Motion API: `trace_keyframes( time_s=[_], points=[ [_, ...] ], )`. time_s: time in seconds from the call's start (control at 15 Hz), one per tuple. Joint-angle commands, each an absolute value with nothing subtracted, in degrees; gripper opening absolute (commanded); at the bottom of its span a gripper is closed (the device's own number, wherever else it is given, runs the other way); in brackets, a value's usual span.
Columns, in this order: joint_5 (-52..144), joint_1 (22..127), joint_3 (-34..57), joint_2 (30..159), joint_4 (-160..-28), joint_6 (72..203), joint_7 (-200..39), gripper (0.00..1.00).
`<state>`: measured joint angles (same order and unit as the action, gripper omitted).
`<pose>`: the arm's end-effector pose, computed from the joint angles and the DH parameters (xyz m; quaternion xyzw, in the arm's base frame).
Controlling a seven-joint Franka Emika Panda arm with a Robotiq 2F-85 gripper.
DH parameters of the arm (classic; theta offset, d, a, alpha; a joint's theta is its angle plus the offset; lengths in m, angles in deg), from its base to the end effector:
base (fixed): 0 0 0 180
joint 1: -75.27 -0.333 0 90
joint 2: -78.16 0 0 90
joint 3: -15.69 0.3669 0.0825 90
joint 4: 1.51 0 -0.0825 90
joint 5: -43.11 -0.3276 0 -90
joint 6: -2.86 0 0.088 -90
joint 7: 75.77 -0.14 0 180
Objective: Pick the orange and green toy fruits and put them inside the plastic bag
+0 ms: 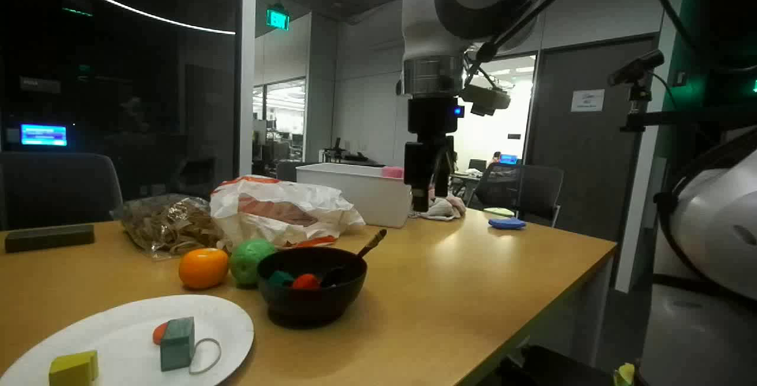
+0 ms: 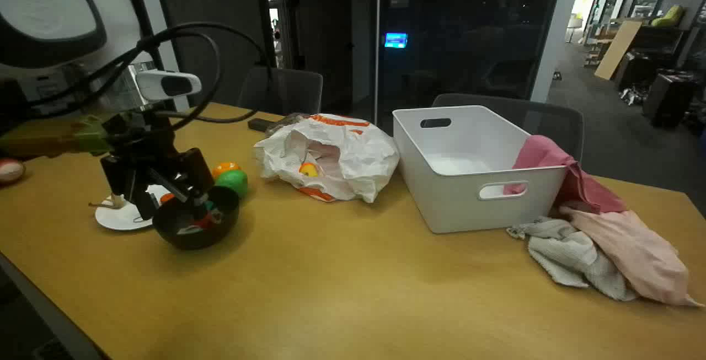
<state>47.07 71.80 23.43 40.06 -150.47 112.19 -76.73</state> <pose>0.2545 0.0490 0.4899 0.9934 0.0861 -0.0092 0.0751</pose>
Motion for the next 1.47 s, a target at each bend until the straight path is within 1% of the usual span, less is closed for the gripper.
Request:
trace_keyframes(
  time_s=[0.0, 0.67, 0.8, 1.07, 1.4],
  points=[
    [47.5, 71.0, 22.8, 40.1, -150.3, 112.1, -77.1, 1.00],
    [47.5, 71.1, 22.8, 40.0, -150.2, 112.1, -77.1, 1.00],
    [47.0, 70.2, 23.0, 41.7, -149.6, 114.6, -76.5, 1.00],
    [44.8, 66.7, 23.2, 47.5, -146.4, 123.0, -73.9, 1.00],
    [39.0, 63.2, 23.5, 59.3, -138.8, 131.3, -73.0, 1.00]
  ],
)
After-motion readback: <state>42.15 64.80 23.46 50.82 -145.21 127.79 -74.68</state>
